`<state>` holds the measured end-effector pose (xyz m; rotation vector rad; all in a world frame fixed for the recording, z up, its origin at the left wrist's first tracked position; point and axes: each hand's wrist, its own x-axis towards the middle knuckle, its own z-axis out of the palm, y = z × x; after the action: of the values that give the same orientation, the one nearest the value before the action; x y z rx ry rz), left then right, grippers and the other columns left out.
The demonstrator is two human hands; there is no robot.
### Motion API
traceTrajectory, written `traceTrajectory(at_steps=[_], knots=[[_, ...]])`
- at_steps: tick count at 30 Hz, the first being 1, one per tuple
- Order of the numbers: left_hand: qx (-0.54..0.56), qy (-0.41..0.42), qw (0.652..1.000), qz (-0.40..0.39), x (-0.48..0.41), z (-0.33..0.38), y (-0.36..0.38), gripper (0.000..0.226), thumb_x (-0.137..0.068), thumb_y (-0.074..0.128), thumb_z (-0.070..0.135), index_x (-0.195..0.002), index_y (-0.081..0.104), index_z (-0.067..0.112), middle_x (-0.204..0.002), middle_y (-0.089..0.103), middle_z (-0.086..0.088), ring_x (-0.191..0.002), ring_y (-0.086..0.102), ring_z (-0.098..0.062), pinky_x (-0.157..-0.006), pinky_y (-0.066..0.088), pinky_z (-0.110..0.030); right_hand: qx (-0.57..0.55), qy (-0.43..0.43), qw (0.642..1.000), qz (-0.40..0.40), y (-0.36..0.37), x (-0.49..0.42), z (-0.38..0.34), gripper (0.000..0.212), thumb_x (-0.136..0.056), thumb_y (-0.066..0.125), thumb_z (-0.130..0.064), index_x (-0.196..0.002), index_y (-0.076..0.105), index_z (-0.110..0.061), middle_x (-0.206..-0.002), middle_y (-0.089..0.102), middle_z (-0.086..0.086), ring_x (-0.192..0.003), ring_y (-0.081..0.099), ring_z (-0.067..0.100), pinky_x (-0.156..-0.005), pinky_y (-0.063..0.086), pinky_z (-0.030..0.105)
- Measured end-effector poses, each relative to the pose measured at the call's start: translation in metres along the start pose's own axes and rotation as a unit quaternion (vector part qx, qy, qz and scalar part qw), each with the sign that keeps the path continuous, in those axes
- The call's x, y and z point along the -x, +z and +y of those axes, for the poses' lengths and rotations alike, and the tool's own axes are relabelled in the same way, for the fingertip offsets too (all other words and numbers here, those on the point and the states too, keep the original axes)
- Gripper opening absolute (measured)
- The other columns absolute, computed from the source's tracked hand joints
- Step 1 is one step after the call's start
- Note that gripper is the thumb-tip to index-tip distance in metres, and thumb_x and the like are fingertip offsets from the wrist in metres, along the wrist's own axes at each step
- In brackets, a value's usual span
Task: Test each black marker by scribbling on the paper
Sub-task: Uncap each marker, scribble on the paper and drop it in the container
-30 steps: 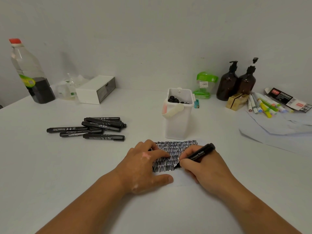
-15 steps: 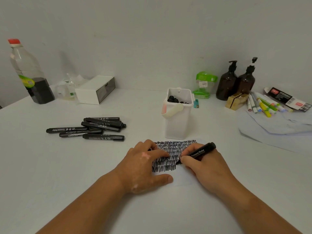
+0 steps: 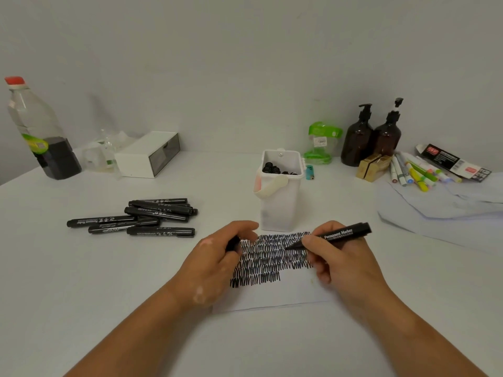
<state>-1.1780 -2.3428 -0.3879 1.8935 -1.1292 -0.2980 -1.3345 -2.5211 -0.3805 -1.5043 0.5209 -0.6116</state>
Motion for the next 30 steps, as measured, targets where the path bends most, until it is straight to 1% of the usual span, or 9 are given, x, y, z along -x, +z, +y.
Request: traceTrajectory(at_steps=[4, 6, 8, 11, 14, 18, 24, 28, 30], knots=[[0.114, -0.046, 0.992, 0.022, -0.002, -0.001, 0.003, 0.06, -0.088, 0.067, -0.001, -0.123, 0.057, 0.047, -0.12, 0.065, 0.021, -0.102, 0.067, -0.011, -0.087, 0.055, -0.023, 0.0, -0.044, 0.999, -0.007, -0.006, -0.003, -0.001, 0.013, -0.073, 0.079, -0.023, -0.08, 0.071, -0.015, -0.054, 0.053, 0.008, -0.048, 0.045, 0.02, -0.043, 0.038, 0.026], [0.163, -0.078, 0.983, 0.032, -0.004, -0.001, 0.003, 0.048, -0.081, 0.079, 0.003, -0.111, 0.067, 0.04, -0.113, 0.072, 0.01, -0.096, 0.072, -0.018, -0.086, 0.059, -0.029, -0.043, -0.036, 0.998, -0.023, -0.006, -0.003, -0.002, 0.012, -0.074, 0.076, -0.02, -0.083, 0.074, -0.014, -0.059, 0.057, 0.011, -0.052, 0.05, 0.021, -0.046, 0.043, 0.028], [0.181, -0.089, 0.979, 0.031, -0.004, 0.0, 0.003, 0.035, -0.077, 0.083, 0.005, -0.098, 0.074, 0.032, -0.097, 0.078, 0.0, -0.09, 0.074, -0.021, -0.084, 0.059, -0.026, -0.123, -0.011, 0.991, -0.044, -0.005, -0.001, -0.004, 0.014, -0.077, 0.068, -0.021, -0.084, 0.078, -0.013, -0.066, 0.063, 0.014, -0.055, 0.056, 0.02, -0.048, 0.047, 0.029], [0.193, -0.068, 0.979, 0.025, -0.003, 0.003, 0.003, 0.027, -0.079, 0.081, 0.006, -0.094, 0.077, 0.029, -0.093, 0.078, 0.001, -0.087, 0.074, -0.014, -0.076, 0.054, -0.016, -0.168, 0.002, 0.985, -0.048, -0.004, 0.0, -0.007, 0.016, -0.079, 0.061, -0.021, -0.078, 0.075, -0.014, -0.068, 0.066, 0.018, -0.055, 0.059, 0.022, -0.047, 0.049, 0.03], [0.185, -0.052, 0.981, 0.014, -0.003, 0.004, 0.003, 0.026, -0.083, 0.079, 0.01, -0.097, 0.077, 0.031, -0.095, 0.078, 0.003, -0.089, 0.072, -0.013, -0.08, 0.054, -0.018, -0.163, -0.007, 0.986, -0.044, -0.002, 0.001, -0.01, 0.01, -0.079, 0.063, -0.019, -0.07, 0.069, -0.018, -0.067, 0.066, 0.019, -0.052, 0.058, 0.022, -0.046, 0.049, 0.029], [0.167, -0.037, 0.985, -0.001, -0.003, 0.005, 0.003, 0.025, -0.086, 0.077, 0.014, -0.1, 0.076, 0.034, -0.098, 0.077, 0.007, -0.092, 0.07, -0.011, -0.082, 0.053, -0.017, -0.132, -0.024, 0.99, -0.049, -0.003, 0.003, -0.009, 0.008, -0.079, 0.068, -0.019, -0.073, 0.071, -0.014, -0.067, 0.066, 0.019, -0.053, 0.058, 0.021, -0.048, 0.048, 0.028], [0.212, -0.015, 0.977, -0.028, 0.0, 0.007, 0.005, 0.02, -0.086, 0.074, 0.018, -0.104, 0.076, 0.028, -0.099, 0.076, 0.0, -0.089, 0.068, -0.012, -0.08, 0.052, -0.019, -0.095, -0.022, 0.992, -0.081, 0.0, 0.006, -0.008, 0.011, -0.079, 0.071, -0.02, -0.083, 0.075, -0.011, -0.074, 0.071, 0.022, -0.059, 0.062, 0.023, -0.051, 0.051, 0.027], [0.242, 0.004, 0.97, -0.032, 0.0, 0.009, 0.007, 0.012, -0.087, 0.074, 0.025, -0.099, 0.075, 0.024, -0.082, 0.072, 0.007, -0.074, 0.061, -0.007, -0.073, 0.049, -0.018, -0.075, -0.02, 0.991, -0.109, -0.001, 0.007, -0.009, 0.017, -0.078, 0.076, -0.02, -0.092, 0.078, -0.011, -0.079, 0.073, 0.022, -0.064, 0.065, 0.025, -0.054, 0.052, 0.028], [0.256, 0.012, 0.966, -0.023, 0.0, 0.009, 0.007, 0.011, -0.089, 0.069, 0.026, -0.097, 0.073, 0.022, -0.072, 0.066, 0.006, -0.067, 0.055, -0.011, -0.066, 0.047, -0.018, -0.057, -0.024, 0.991, -0.119, -0.002, 0.008, -0.011, 0.024, -0.073, 0.08, -0.025, -0.094, 0.08, -0.014, -0.08, 0.074, 0.019, -0.065, 0.065, 0.023, -0.057, 0.053, 0.027]])
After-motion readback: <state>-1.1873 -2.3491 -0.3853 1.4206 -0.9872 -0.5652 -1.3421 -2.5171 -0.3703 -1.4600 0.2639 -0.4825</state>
